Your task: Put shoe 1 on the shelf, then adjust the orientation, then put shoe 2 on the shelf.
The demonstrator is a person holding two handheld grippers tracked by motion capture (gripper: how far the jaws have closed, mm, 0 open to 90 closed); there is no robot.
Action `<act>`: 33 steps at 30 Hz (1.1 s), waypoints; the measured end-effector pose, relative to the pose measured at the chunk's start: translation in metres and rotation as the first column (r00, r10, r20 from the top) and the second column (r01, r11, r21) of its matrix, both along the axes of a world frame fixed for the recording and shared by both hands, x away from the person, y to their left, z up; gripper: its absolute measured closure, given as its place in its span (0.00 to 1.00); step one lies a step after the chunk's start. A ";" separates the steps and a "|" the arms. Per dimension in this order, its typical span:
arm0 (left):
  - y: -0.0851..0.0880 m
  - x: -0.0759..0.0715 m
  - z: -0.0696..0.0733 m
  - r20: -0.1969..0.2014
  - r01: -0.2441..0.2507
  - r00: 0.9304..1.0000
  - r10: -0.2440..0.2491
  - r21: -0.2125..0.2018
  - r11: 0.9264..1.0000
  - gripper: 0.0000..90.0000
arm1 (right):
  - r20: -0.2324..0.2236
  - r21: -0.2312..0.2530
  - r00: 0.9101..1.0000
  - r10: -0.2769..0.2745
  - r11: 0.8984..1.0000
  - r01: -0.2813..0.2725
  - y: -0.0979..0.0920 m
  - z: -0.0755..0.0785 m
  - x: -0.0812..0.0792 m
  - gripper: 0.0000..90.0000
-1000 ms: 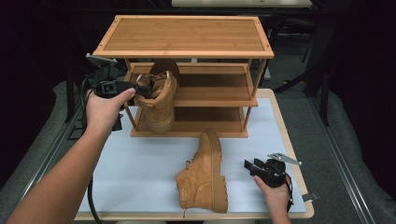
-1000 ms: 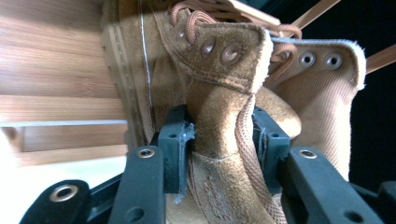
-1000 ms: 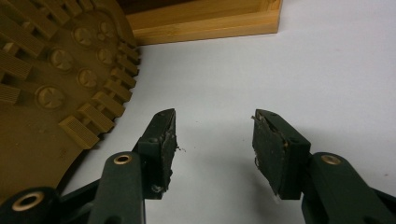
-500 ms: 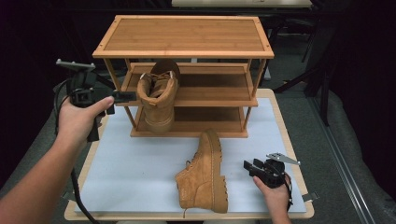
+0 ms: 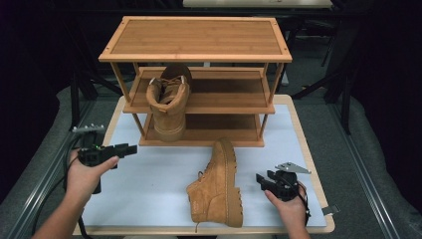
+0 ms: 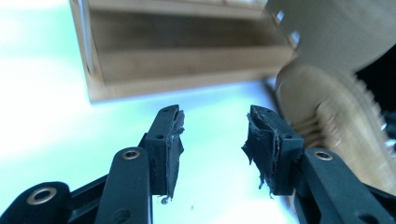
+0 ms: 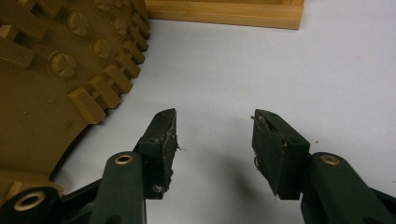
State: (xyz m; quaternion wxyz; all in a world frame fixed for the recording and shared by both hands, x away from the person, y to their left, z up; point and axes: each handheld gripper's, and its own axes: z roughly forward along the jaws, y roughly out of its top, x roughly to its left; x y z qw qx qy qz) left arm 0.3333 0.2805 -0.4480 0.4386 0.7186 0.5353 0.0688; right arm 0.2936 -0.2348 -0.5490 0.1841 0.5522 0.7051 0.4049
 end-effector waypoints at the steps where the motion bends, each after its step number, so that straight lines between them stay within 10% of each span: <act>1: 0.000 -0.002 -0.010 0.000 0.008 1.000 -0.008 0.006 1.000 0.60 | -0.021 -0.008 1.000 0.008 1.000 -0.008 0.000 0.002 0.000 0.56; 6: -0.001 -0.011 -0.052 0.037 -0.015 0.999 0.013 0.046 0.999 0.59 | -0.042 0.007 0.999 0.032 0.999 -0.032 0.003 0.007 0.000 0.56; 11: 0.001 -0.019 -0.084 0.029 -0.046 0.999 0.046 0.000 0.999 0.56 | -0.049 0.026 0.998 0.045 0.999 -0.044 0.005 0.011 -0.002 0.58; 14: 0.001 -0.022 -0.088 0.030 -0.034 0.999 0.033 0.052 0.998 0.56 | -0.044 0.016 0.996 0.075 0.997 -0.074 0.009 0.017 -0.004 0.59; 33: 0.009 -0.029 -0.098 -0.029 -0.029 0.999 0.029 -0.003 1.000 0.52 | -0.072 -0.033 0.985 0.155 0.987 -0.158 0.041 0.069 0.006 0.71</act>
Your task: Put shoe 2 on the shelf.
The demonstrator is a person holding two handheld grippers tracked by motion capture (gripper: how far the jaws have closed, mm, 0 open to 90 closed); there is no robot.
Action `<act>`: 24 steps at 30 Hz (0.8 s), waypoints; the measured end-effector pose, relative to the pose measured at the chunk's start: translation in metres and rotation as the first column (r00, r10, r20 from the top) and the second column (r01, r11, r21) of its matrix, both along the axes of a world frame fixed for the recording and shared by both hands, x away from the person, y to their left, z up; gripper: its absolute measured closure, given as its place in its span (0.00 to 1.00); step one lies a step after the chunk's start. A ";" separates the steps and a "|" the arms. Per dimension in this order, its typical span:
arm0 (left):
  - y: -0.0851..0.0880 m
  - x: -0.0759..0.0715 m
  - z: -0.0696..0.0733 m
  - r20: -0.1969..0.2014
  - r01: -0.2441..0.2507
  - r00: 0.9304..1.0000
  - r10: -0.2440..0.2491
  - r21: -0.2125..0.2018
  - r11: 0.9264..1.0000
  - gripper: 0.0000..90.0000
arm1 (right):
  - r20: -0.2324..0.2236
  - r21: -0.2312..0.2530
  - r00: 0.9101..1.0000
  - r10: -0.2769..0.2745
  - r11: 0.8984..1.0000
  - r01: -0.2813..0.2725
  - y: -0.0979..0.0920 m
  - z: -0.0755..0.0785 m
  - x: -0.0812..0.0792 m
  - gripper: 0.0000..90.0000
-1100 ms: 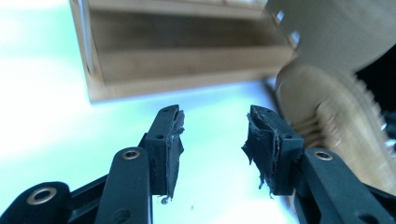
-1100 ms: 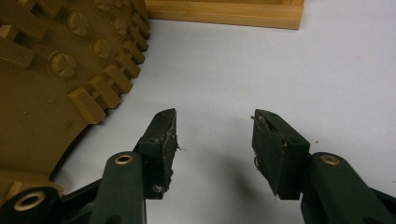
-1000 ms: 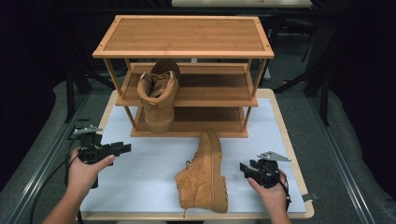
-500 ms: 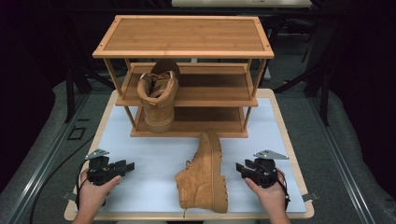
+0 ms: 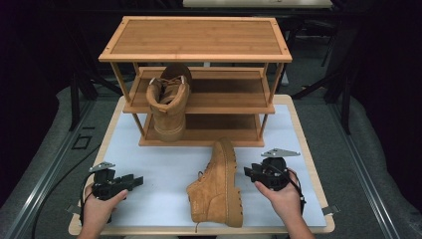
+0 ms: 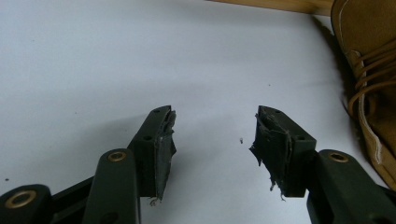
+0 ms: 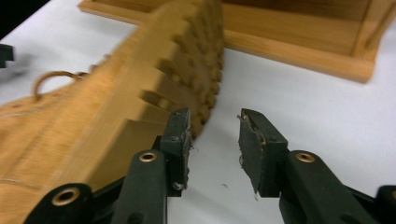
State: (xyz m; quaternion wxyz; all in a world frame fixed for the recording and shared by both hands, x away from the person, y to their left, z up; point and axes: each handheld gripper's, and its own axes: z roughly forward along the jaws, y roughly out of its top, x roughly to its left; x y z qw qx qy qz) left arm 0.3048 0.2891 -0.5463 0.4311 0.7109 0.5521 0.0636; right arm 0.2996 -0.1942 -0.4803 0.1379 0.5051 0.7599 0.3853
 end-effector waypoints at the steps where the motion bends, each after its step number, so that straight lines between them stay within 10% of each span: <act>1: 0.001 0.000 0.000 -0.003 -0.007 1.000 0.007 -0.006 1.000 0.52 | 0.001 0.031 0.999 0.039 0.999 -0.039 0.005 0.008 -0.001 0.73; 11: -0.001 0.001 -0.003 -0.015 0.007 1.000 -0.007 -0.007 1.000 0.51 | 0.051 0.002 0.982 0.183 0.983 -0.183 0.055 0.015 -0.011 0.86; 15: -0.001 0.001 -0.003 -0.013 0.008 1.000 -0.008 -0.004 1.000 0.51 | 0.071 -0.047 0.985 0.157 0.987 -0.154 0.054 0.013 -0.011 0.98; 22: 0.000 0.001 -0.003 -0.014 0.005 1.000 -0.005 -0.010 1.000 0.51 | 0.061 0.044 0.994 0.085 0.995 -0.088 0.023 0.007 -0.007 0.97; 24: -0.001 0.001 -0.004 -0.016 0.004 1.000 -0.005 -0.012 1.000 0.51 | 0.052 -0.081 0.999 0.011 0.997 -0.007 0.017 -0.002 -0.005 0.98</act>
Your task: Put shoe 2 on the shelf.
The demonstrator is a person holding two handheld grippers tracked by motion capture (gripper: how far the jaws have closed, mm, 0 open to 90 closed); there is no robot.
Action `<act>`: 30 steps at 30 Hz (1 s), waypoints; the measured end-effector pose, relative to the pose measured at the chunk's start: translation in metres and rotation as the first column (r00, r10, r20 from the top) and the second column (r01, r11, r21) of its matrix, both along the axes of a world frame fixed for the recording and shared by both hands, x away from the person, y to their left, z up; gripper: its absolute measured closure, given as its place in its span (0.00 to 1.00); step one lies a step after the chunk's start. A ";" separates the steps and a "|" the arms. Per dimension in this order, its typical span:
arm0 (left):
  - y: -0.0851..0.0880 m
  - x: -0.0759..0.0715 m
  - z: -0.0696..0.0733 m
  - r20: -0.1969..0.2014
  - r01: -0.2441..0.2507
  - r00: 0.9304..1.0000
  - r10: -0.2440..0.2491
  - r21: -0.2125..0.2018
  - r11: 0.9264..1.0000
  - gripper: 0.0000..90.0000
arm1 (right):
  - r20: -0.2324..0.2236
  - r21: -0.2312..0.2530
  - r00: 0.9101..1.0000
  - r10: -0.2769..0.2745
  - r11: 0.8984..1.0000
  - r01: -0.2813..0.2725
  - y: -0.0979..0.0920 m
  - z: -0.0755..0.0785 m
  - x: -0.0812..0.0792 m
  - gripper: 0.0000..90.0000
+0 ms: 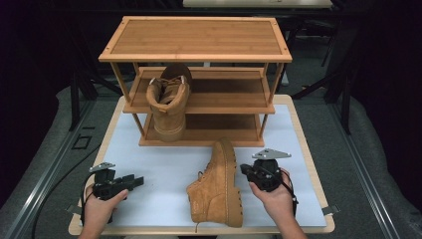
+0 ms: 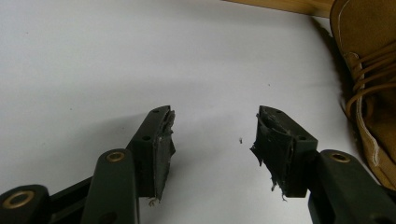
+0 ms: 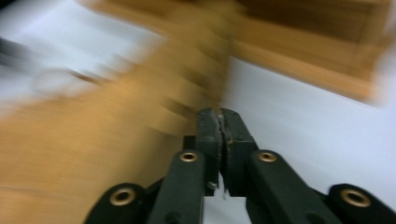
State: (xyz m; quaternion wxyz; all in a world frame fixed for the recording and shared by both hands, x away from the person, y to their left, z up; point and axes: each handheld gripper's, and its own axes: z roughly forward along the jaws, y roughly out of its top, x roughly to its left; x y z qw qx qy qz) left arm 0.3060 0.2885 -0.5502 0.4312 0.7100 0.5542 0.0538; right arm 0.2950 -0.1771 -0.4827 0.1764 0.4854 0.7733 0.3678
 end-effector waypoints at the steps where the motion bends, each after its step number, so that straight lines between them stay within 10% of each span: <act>1: 0.000 0.000 0.000 -0.002 0.001 1.000 -0.001 0.000 1.000 0.51 | -0.033 -0.006 0.999 0.000 1.000 0.000 -0.003 -0.007 0.001 0.98; 7: 0.000 0.001 -0.001 -0.005 -0.011 1.000 0.011 -0.007 1.000 0.51 | -0.030 0.176 0.999 0.011 0.984 -0.006 -0.013 -0.008 -0.005 1.00; 15: -0.001 0.000 -0.001 -0.005 -0.011 1.000 0.011 -0.011 1.000 0.51 | 0.035 0.163 0.980 0.196 0.966 -0.200 0.030 0.016 -0.015 0.98; 19: 0.000 0.000 -0.001 -0.003 -0.006 1.000 0.006 -0.009 1.000 0.51 | 0.032 0.060 0.980 0.196 0.978 -0.197 0.041 0.007 -0.013 1.00; 30: 0.000 -0.001 -0.001 -0.003 -0.015 1.000 0.015 -0.010 1.000 0.51 | 0.001 0.168 0.997 0.073 0.983 -0.072 -0.020 0.004 -0.013 1.00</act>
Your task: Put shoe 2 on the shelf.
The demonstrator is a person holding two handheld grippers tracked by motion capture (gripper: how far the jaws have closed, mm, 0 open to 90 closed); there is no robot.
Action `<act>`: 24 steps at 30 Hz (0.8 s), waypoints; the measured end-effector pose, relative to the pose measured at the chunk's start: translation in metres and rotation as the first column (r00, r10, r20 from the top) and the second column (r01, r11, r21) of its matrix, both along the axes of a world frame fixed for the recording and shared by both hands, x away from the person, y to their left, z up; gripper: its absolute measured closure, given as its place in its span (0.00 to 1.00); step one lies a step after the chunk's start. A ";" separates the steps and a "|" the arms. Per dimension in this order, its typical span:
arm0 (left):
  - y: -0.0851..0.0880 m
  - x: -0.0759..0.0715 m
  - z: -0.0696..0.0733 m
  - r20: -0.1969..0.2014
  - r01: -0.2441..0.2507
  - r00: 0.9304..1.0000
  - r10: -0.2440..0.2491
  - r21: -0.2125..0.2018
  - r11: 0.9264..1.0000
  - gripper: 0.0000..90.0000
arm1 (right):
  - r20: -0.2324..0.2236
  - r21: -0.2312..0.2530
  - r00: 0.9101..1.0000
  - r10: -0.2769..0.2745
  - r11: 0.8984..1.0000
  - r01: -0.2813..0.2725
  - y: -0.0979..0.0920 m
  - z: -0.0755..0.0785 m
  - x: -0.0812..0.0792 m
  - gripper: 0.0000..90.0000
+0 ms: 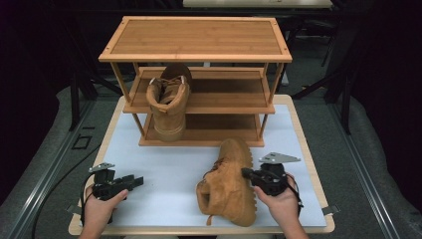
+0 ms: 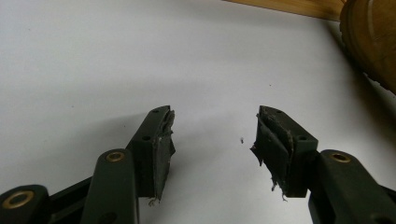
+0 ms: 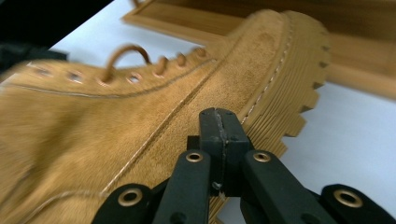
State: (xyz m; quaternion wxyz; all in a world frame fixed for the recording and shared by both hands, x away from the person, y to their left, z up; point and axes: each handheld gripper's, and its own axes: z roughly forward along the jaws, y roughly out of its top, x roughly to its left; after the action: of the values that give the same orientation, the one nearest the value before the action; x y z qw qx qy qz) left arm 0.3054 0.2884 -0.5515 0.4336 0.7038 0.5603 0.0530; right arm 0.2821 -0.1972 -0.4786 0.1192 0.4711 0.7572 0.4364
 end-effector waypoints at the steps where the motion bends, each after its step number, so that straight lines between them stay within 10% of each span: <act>1: 0.000 0.000 0.000 -0.004 0.007 1.000 -0.007 0.003 1.000 0.51 | -0.017 0.019 1.000 -0.023 1.000 0.023 -0.009 -0.003 0.000 1.00; 10: -0.007 0.003 -0.001 -0.010 0.023 1.000 -0.023 0.006 1.000 0.51 | -0.134 0.032 0.968 -0.212 0.975 0.218 -0.054 -0.046 0.002 1.00; 13: -0.007 0.004 -0.002 -0.012 0.020 1.000 -0.020 0.002 1.000 0.51 | -0.158 0.170 0.972 -0.172 0.965 0.198 -0.062 -0.054 0.002 1.00; 24: -0.009 0.006 -0.002 -0.012 0.028 1.000 -0.028 -0.005 1.000 0.51 | -0.160 0.194 0.966 -0.204 0.953 0.233 -0.057 -0.059 0.022 1.00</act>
State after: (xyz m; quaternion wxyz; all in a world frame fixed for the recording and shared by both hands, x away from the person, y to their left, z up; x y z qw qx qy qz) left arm 0.3115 0.2793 -0.5532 0.4324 0.7108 0.5532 0.0414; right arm 0.3037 -0.2543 -0.5380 0.0635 0.5910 0.6562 0.4648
